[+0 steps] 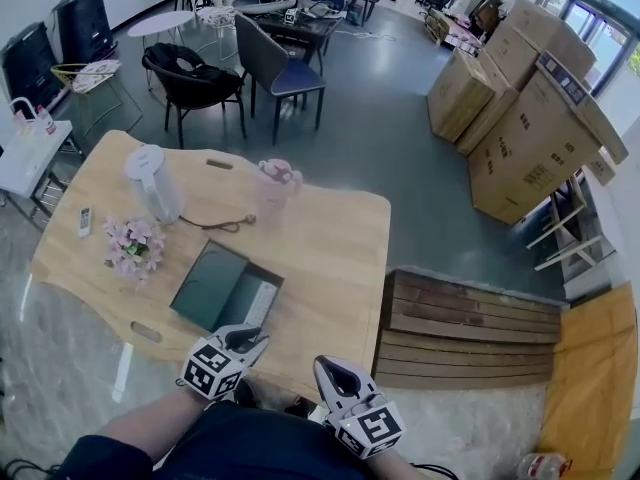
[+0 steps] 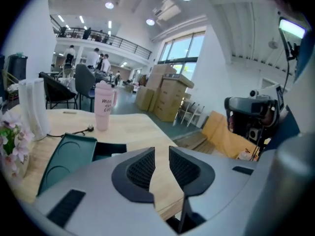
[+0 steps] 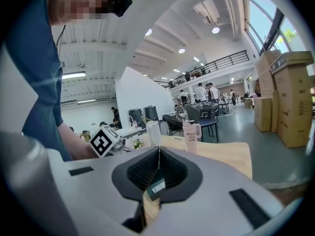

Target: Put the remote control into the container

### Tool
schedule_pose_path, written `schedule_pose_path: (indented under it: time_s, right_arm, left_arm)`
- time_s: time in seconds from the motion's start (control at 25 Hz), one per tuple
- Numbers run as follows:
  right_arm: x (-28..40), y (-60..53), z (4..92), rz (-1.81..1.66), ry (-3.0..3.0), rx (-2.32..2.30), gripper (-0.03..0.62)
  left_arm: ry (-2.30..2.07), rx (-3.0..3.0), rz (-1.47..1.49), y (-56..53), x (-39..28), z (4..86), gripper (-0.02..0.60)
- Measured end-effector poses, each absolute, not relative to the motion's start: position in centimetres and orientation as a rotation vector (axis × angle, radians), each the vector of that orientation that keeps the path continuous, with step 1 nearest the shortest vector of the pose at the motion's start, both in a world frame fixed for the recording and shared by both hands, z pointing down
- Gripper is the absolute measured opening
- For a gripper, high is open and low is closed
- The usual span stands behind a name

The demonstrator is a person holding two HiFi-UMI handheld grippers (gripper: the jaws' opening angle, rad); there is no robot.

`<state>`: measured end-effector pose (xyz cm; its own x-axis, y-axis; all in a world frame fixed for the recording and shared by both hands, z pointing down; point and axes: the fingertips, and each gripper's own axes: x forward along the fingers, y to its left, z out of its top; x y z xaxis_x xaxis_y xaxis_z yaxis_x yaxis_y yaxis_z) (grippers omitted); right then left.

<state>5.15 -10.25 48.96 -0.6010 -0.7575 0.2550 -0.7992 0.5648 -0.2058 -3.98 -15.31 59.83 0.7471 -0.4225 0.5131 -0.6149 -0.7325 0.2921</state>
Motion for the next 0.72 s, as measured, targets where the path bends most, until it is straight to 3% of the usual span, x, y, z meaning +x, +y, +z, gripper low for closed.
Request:
schedule_pose_path:
  time_s: [0.44, 0.72]
  right_arm:
    - [4.0, -10.1, 48.3, 0.399, -2.683, 1.294, 0.018]
    - [3.9, -9.6, 47.8, 0.349, -2.706, 1.287, 0.017]
  left_arm:
    - [-0.717, 2.748, 0.445, -12.1, -1.0, 51.1, 0.015]
    - [-0.696, 2.793, 0.356, -11.2, 0.3, 48.2, 0.012]
